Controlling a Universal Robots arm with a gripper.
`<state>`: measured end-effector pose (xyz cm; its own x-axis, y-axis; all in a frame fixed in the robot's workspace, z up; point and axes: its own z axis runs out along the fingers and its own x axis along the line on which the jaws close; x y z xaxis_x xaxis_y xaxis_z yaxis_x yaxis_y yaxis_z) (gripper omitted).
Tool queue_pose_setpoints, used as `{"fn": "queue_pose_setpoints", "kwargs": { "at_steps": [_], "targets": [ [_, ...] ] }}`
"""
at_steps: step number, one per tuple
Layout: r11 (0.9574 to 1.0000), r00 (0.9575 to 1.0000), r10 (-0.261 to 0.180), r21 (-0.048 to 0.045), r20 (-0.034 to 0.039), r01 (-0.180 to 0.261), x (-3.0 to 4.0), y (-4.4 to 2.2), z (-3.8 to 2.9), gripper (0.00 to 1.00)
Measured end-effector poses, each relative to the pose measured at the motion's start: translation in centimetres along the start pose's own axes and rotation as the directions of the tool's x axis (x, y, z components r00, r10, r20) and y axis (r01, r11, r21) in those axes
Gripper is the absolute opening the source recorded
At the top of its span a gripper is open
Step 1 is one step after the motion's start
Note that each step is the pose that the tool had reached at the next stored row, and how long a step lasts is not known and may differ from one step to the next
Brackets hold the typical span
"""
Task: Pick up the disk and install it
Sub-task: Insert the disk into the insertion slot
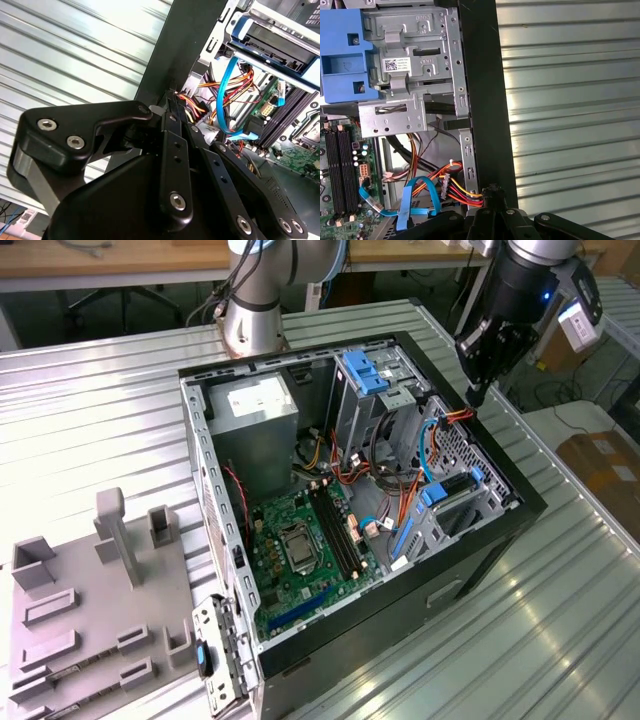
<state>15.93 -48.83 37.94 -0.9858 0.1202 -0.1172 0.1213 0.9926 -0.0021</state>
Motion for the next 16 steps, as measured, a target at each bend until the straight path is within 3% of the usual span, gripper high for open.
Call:
{"fn": "queue_pose_setpoints", "kwargs": {
  "at_steps": [4,6,8,10,12,15,16],
  "targets": [
    [1.0,1.0,0.0,0.0008,0.0001,0.0,0.0,0.0,0.0,0.11],
    [1.0,1.0,0.0,0.001,0.0001,0.0,0.0,0.0,0.0,0.24],
    [1.0,1.0,0.0,0.0013,0.0002,0.0,0.0,0.0,0.0,0.24],
    [1.0,1.0,-0.001,0.008,0.0013,0.001,0.01,0.02,0.1,0.24],
    [0.9998,1.0,-0.002,0.0209,0.005,0.002,0.03,0.06,0.17,0.24],
    [0.9998,1.0,-0.003,0.022,0.0052,0.003,0.03,0.08,0.17,0.24],
    [0.9996,1.0,-0.003,0.0267,0.0059,0.003,0.06,0.29,0.17,0.24]
  ]
}}
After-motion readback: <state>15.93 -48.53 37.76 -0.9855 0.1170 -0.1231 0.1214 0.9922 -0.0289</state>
